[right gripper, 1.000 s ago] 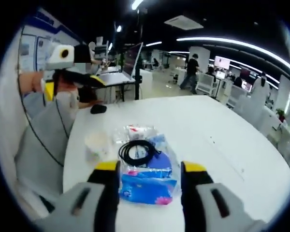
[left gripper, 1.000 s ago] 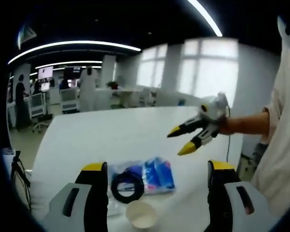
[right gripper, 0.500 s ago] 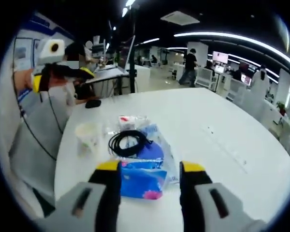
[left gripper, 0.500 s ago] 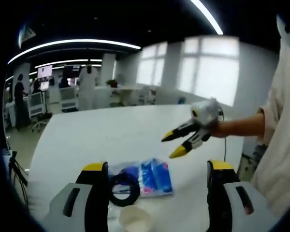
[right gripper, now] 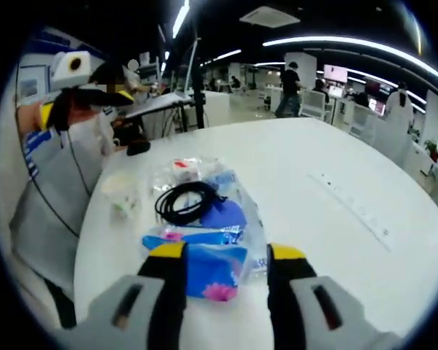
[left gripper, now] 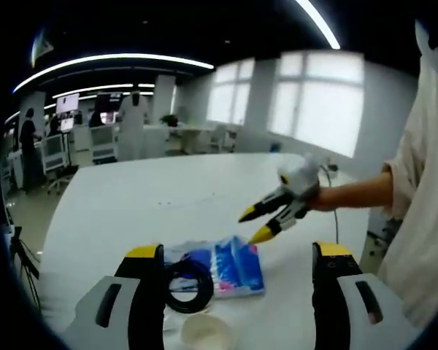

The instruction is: Arrange the tabletop items into an orderly group along one side of the table until the central work area is clear of visible clutter.

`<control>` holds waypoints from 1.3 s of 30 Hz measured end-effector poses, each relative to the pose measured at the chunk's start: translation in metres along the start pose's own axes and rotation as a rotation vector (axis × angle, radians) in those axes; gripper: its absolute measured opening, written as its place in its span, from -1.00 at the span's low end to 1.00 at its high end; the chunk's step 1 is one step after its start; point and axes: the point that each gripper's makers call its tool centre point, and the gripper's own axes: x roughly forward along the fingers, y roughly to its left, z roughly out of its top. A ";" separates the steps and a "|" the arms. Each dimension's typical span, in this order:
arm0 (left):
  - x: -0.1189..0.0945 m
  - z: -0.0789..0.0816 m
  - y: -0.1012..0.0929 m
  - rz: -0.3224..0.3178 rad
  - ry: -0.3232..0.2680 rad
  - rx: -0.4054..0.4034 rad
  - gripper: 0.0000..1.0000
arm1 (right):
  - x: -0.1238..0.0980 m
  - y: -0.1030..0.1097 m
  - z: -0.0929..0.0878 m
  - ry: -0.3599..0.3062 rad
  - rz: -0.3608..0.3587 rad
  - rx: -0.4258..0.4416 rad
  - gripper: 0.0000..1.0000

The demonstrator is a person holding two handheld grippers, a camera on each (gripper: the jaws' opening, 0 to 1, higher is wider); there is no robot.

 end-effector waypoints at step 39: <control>0.028 -0.021 -0.006 -0.031 0.058 -0.027 0.56 | 0.024 -0.008 -0.040 0.077 0.098 0.011 -0.84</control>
